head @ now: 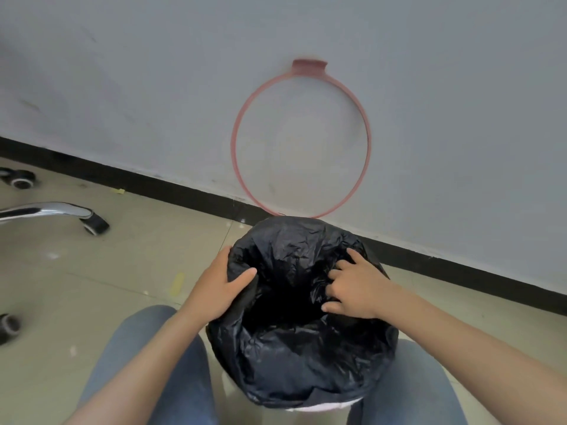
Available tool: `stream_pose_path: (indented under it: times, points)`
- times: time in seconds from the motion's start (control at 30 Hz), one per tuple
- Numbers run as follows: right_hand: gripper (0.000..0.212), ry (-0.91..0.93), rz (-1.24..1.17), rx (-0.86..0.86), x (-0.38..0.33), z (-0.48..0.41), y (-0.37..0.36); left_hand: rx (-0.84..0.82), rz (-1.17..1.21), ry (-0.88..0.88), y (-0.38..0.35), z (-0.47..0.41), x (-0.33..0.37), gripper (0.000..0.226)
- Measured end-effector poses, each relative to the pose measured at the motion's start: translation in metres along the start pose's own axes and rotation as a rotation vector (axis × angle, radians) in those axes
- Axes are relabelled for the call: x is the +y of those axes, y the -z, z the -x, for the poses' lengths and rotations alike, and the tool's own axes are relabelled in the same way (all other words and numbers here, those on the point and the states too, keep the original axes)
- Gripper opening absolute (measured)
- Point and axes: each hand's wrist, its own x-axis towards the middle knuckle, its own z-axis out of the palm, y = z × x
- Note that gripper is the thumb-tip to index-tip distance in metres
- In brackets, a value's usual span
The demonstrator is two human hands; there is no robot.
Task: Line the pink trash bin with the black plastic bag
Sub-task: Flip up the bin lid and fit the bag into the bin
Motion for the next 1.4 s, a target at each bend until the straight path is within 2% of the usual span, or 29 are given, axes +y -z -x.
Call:
stream_pose_path:
  times: [0.07, 0.1, 0.17, 0.2, 0.3, 0.37, 0.4, 0.43, 0.53, 0.57, 0.63, 0.77, 0.83, 0.9, 0.97, 1.0, 1.07, 1.13, 1.17, 1.2, 1.23, 1.27, 1.3, 1.33, 1.37, 1.4]
  points:
    - [0.059, 0.088, -0.222, 0.114, -0.019, 0.003, 0.012, 0.041, 0.118, 0.05, -0.001, 0.0, -0.002, 0.035]
    - [0.057, 0.155, -0.445, 0.054, -0.033, 0.006, 0.016, 0.067, 0.169, 0.066, -0.002, -0.001, -0.004, 0.035]
    - [0.051, 0.318, -0.862, -0.241, -0.058, 0.011, 0.021, 0.098, 0.238, 0.086, -0.006, -0.001, -0.007, 0.036]
    - [0.051, 0.392, -0.954, -0.365, -0.068, 0.011, 0.017, 0.105, 0.263, 0.097, -0.007, -0.001, -0.007, 0.035]
    - [0.059, 0.518, -0.931, -0.601, -0.082, 0.003, -0.01, 0.123, 0.304, 0.117, -0.01, 0.001, -0.007, 0.032]
    - [0.064, 0.46, -0.973, -0.657, -0.083, 0.002, -0.021, 0.133, 0.339, 0.133, -0.01, 0.002, -0.007, 0.032]
    - [0.064, 0.37, -1.028, -0.622, -0.081, 0.005, -0.02, 0.139, 0.358, 0.145, -0.01, 0.002, -0.007, 0.032]
    - [0.063, 0.268, -1.096, -0.511, -0.079, 0.008, -0.016, 0.144, 0.376, 0.156, -0.01, 0.003, -0.007, 0.032]
    - [0.053, 0.038, -1.328, 0.033, -0.079, 0.009, 0.007, 0.147, 0.427, 0.193, -0.011, 0.004, -0.008, 0.028]
    - [0.051, 0.004, -1.392, 0.151, -0.083, 0.004, 0.014, 0.145, 0.454, 0.207, -0.011, 0.004, -0.009, 0.028]
    - [0.052, 0.022, -1.541, 0.154, -0.098, -0.011, 0.022, 0.144, 0.5, 0.227, -0.011, 0.004, -0.01, 0.026]
    - [0.058, 0.085, -1.708, -0.165, -0.134, -0.034, 0.012, 0.157, 0.509, 0.22, -0.013, 0.005, -0.01, 0.027]
    - [0.059, 0.081, -1.748, -0.213, -0.13, -0.028, 0.014, 0.153, 0.509, 0.211, -0.013, 0.006, -0.009, 0.028]
    - [0.054, 0.013, -1.601, -0.083, -0.107, -0.014, 0.019, 0.143, 0.501, 0.203, -0.012, 0.006, -0.005, 0.029]
    - [0.052, 0.006, -1.113, 0.102, -0.072, 0.003, 0.009, 0.145, 0.468, 0.201, -0.013, 0.005, -0.004, 0.034]
    - [0.053, 0.029, -0.817, 0.095, -0.054, 0.01, -0.002, 0.159, 0.397, 0.186, -0.013, 0.005, -0.005, 0.04]
    - [0.053, 0.065, -0.323, -0.073, -0.032, 0.02, -0.022, 0.243, 0.033, 0.06, -0.01, 0.006, -0.007, 0.054]
    - [0.054, 0.089, -0.072, -0.28, -0.026, 0.018, -0.041, 0.319, -0.504, -0.297, -0.005, 0.01, -0.004, 0.051]
    - [0.055, 0.086, -0.018, -0.364, -0.025, 0.016, -0.047, 0.299, -0.741, -0.518, -0.005, 0.01, 0.0, 0.049]
    - [0.058, 0.063, 0.013, -0.429, -0.024, 0.014, -0.049, 0.204, -0.947, -0.685, -0.008, 0.009, 0.005, 0.047]
    - [0.06, 0.034, 0.038, -0.475, -0.024, 0.012, -0.05, 0.056, -1.109, -0.771, -0.01, 0.009, 0.01, 0.045]
    - [0.06, 0.018, 0.06, -0.493, -0.023, 0.011, -0.049, -0.13, -1.212, -0.758, -0.012, 0.01, 0.016, 0.042]
    - [0.059, 0.016, 0.072, -0.496, -0.023, 0.01, -0.046, -0.3, -1.266, -0.667, -0.013, 0.011, 0.018, 0.041]
    - [0.057, 0.023, 0.065, -0.475, -0.023, 0.01, -0.041, -0.439, -1.282, -0.503, -0.012, 0.011, 0.018, 0.041]
    - [0.053, 0.036, 0.045, -0.419, -0.024, 0.01, -0.036, -0.513, -1.299, -0.381, -0.009, 0.009, 0.018, 0.043]
    - [0.048, 0.05, 0.006, -0.327, -0.024, 0.009, -0.03, -0.507, -1.286, -0.358, -0.008, 0.007, 0.017, 0.043]
